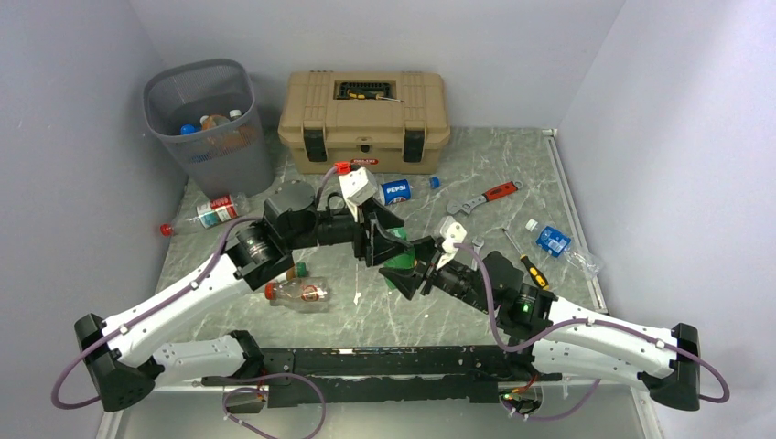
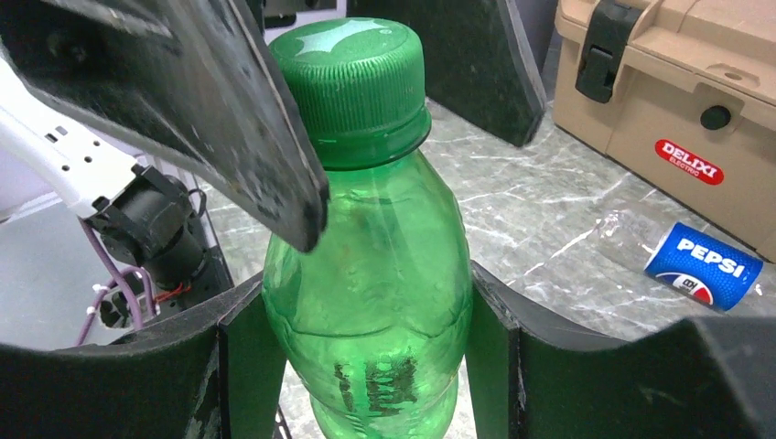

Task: Put the plastic bottles in the bin
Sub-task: Pick up the plastic bottle at the center of the board, then place the plastic bottle in the trash bin.

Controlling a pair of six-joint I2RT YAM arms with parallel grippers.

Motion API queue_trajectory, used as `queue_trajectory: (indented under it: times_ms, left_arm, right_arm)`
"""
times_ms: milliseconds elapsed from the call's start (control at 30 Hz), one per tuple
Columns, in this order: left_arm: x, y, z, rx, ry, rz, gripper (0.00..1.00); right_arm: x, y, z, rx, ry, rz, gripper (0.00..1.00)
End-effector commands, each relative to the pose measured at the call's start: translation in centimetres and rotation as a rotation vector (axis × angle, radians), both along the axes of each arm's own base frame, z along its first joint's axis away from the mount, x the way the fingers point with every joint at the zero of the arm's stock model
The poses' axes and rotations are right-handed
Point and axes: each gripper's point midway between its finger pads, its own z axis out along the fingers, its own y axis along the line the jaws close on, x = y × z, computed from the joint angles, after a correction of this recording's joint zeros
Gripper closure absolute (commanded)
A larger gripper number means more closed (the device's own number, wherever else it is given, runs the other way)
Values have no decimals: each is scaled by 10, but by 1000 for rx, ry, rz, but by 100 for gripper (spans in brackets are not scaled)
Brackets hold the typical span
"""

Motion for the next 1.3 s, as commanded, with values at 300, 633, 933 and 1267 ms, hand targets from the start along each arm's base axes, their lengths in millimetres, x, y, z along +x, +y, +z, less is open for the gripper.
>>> queue_trajectory:
  times_ms: [300, 633, 933, 1267]
  left_arm:
    - [3, -5, 15, -36, 4, -1, 100]
    - [66, 65, 71, 13, -323, 485, 100]
    - [174, 228, 197, 53, -590, 1212, 100]
    - [264, 372, 227, -286, -476, 1616, 100]
  right_arm:
    - [-2, 5, 18, 60, -18, 16, 96]
    - [-7, -9, 32, 82, 60, -2, 0]
    - [12, -55, -13, 156, 154, -230, 0]
    - [15, -82, -25, 252, 211, -317, 0]
